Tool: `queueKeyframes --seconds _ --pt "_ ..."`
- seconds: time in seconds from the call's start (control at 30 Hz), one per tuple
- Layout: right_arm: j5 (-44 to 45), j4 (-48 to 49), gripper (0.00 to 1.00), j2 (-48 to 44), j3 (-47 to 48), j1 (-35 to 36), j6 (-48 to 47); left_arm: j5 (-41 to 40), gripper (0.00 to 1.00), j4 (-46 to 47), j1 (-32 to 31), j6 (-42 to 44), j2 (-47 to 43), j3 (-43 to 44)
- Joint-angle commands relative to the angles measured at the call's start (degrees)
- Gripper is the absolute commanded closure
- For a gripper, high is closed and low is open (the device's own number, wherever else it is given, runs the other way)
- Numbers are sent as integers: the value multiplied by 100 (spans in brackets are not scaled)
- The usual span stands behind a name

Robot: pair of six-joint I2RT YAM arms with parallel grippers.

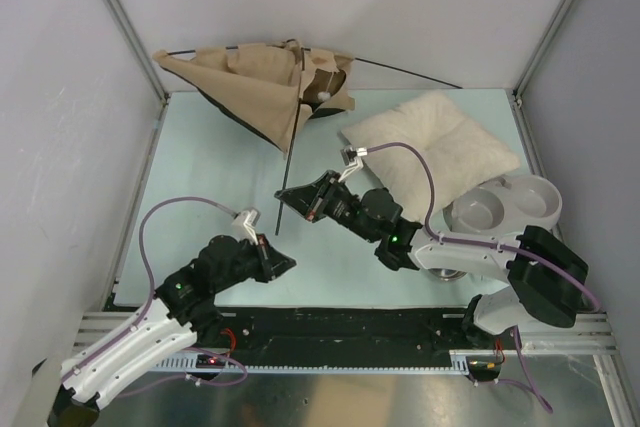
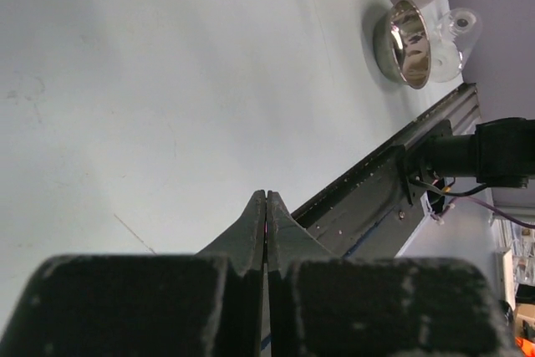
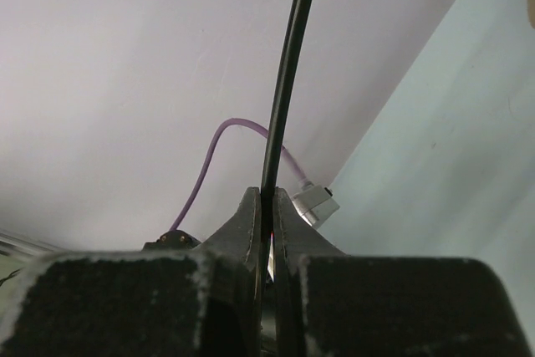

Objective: Set up the pet tent

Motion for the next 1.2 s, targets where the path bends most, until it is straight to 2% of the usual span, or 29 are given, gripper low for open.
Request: queueKeyframes --seconds 0.0,0.03,0.2,0.33,0.53,0.73,0.97,1.17 --pt "105 -49 100 -103 211 -12 -99 -425 100 -213 1 102 -15 356" --pt "93 -112 100 -153 215 -11 -104 -622 97 -235 4 165 15 438" --pt "-94 -602 100 -521 250 -53 -29 -1889 44 -191 24 702 148 1041" --pt "-210 -995 100 -809 307 -78 151 -2593 26 518 34 1460 420 1289" --pt "-498 -1341 100 -1055 403 -96 635 -3031 16 2927 63 2651 1072 865" --pt "-642 -1338 100 -1123 445 -95 1111 -3249 15 4857 105 3902 2033 556" --pt "-731 -1169 100 -1105 465 -76 1412 -3256 16 6010 528 4088 3056 796" --pt "-778 -1088 100 -1108 465 -78 1517 -2965 18 6458 754 4079 3791 1101"
